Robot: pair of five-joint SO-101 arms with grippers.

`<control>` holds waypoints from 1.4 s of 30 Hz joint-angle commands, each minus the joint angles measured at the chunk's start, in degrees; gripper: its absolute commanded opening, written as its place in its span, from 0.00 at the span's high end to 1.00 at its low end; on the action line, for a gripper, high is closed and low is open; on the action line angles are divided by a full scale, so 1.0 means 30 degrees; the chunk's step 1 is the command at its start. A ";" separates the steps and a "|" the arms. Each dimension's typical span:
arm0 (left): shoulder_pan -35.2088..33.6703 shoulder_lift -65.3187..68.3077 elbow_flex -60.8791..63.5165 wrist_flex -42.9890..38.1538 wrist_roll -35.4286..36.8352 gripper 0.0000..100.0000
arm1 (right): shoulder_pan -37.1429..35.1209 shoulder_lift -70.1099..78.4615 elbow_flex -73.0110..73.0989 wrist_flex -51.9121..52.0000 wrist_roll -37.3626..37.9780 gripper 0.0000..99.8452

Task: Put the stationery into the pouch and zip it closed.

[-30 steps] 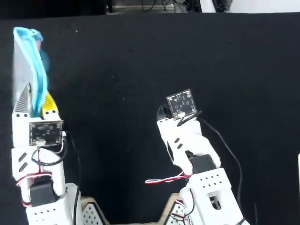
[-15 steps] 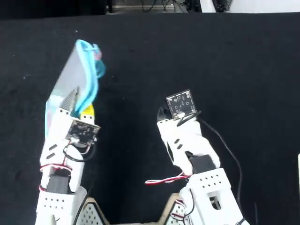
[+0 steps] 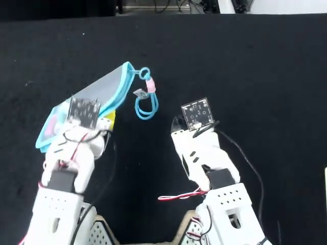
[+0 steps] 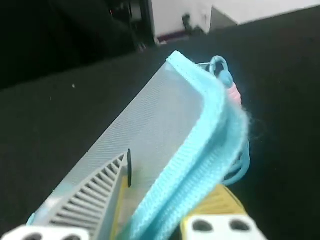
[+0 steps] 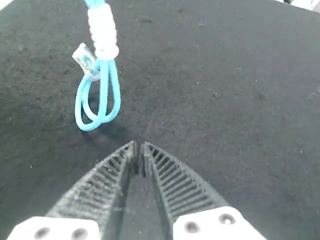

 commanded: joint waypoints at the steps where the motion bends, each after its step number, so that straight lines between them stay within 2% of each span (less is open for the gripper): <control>1: 0.0718 0.5099 -0.3590 0.0205 0.1231 0.86 | 0.0205 -0.0366 -0.0190 -0.0440 -0.0117 0.99; 4: 0.1128 0.8586 -0.7223 0.1407 0.2344 0.86 | 0.0205 -0.0366 -0.0190 -0.0440 -0.0117 0.99; 12: 0.0689 1.6352 -1.5399 0.5597 0.2081 0.85 | 0.0205 -0.0366 -0.0190 -0.0440 0.0000 0.99; 16: -0.0073 1.7407 -1.8535 0.8088 0.0147 0.86 | 0.0205 -0.0366 -0.0220 -0.0440 0.0000 0.99; 23: -0.0689 1.7026 -2.2637 1.1311 -0.0176 0.86 | 0.0205 -0.0366 -0.0220 -0.0469 0.0000 0.99; 27: -0.0513 1.6908 -2.4161 1.2366 -0.0176 0.86 | 0.0205 -0.0366 -0.0220 -0.0469 0.0000 0.99; 32: 0.0161 1.6967 -2.3956 1.3011 -0.0176 0.85 | 0.0205 -0.0366 -0.0190 -0.0469 0.0000 0.99; 37: 0.0220 1.6908 -2.3722 1.3040 -0.0059 0.76 | 0.0205 -0.0366 -0.0190 -0.0469 0.0000 0.99; 42: 0.0073 1.6733 -2.4337 1.3040 -0.0176 0.76 | 0.0205 -0.0366 -0.0190 -0.0469 0.0029 0.99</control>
